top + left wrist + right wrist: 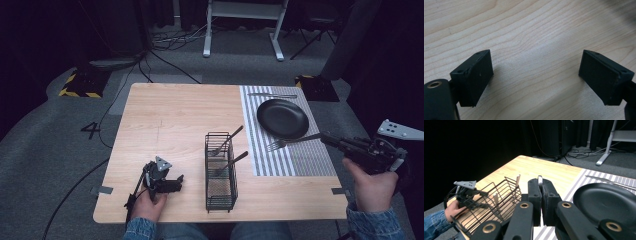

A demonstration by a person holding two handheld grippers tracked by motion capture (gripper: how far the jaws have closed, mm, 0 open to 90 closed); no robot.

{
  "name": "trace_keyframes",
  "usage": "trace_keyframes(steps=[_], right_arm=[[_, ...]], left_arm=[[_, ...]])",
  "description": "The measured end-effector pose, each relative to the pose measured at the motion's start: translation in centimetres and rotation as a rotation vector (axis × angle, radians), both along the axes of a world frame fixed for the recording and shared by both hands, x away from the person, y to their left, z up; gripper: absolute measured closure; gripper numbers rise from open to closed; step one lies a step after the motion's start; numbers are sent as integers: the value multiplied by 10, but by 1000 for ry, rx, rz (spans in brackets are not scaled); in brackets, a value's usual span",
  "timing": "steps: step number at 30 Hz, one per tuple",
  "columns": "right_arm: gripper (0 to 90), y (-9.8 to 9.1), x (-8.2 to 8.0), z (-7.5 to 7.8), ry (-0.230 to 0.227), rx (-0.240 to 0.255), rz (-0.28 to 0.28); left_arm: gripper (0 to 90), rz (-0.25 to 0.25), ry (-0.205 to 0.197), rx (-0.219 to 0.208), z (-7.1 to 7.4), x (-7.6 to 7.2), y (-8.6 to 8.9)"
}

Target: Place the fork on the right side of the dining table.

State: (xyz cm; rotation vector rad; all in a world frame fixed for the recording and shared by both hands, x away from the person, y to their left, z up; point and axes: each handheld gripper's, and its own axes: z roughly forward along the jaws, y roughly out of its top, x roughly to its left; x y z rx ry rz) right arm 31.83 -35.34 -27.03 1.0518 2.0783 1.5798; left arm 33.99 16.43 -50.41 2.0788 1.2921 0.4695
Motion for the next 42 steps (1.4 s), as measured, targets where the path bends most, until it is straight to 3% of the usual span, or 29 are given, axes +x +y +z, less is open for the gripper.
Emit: trace_keyframes(steps=[6,17,42], right_arm=[[872,0,16,-7,28,-3,-16],[872,-3,52,-34,101,-12,-70],[872,-9,88,-79,214,-43,-134]], left_arm=[[120,0,0,0,0,0,0],[120,0,0,-1,0,0,0],[120,-2,0,1,0,0,0]])
